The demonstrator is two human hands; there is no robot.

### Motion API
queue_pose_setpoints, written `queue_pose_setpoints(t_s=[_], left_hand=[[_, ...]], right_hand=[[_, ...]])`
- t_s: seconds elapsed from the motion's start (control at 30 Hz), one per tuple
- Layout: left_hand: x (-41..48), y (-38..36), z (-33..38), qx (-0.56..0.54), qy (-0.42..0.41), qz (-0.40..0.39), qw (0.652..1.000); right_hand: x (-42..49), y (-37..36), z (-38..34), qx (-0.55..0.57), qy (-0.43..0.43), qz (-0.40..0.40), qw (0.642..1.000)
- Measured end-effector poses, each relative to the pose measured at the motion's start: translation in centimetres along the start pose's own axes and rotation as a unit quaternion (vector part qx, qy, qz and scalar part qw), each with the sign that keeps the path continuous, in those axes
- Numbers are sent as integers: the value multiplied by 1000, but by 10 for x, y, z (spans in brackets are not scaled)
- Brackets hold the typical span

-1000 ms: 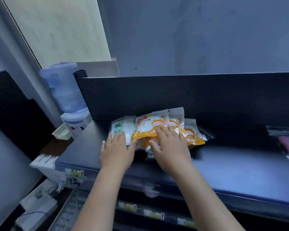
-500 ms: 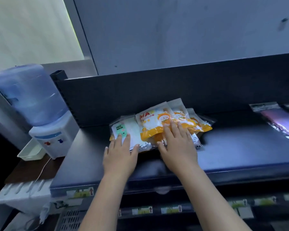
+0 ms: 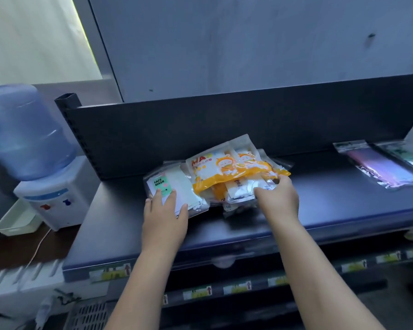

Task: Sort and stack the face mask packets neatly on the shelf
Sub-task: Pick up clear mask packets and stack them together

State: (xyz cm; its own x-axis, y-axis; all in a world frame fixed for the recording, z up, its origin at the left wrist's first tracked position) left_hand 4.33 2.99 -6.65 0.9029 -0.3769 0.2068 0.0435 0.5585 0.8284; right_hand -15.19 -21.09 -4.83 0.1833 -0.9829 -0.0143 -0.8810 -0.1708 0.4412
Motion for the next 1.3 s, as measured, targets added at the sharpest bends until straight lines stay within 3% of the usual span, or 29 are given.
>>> queue_pose_setpoints(t_s=[0.3,0.43,0.7,0.87,1.0,1.17,1.3], left_hand=[[5,22,14,-14,31,19,999],[5,22,9,-61,64,48,995],[-2,30,-11,-174,199,92,960],[-3,53,-18,-291,211,194,913],[0,54,-31,-385,248,207,864],[4,38,-30,-397,241,79,882],[-1,45,-27,-426,203,54,880]], right_hand=[[13,42,-15,273,-98,45,956],[29,74,-47,309,-26,88,947],[24,95,-87,266,147,160,939],[4,90,-105,242,258,158,922],[6,66,-97,294,204,99,928],[2,25,-70,334,97,17,937],[-6,6,-52,320,41,1,947]])
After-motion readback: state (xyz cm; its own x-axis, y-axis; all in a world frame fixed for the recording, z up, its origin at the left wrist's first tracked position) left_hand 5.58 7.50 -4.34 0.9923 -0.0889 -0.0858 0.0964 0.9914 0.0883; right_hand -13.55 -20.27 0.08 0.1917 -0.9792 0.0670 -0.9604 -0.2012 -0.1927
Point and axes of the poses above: each hand's wrist, its own x-axis towards the middle knuckle, its own y-axis out of the back of the hand, z = x × y, the point moved 9 cm from there along x, towards the middle knuckle, and after that the axes turned 8 degrees about z, right-handed, at the moved point
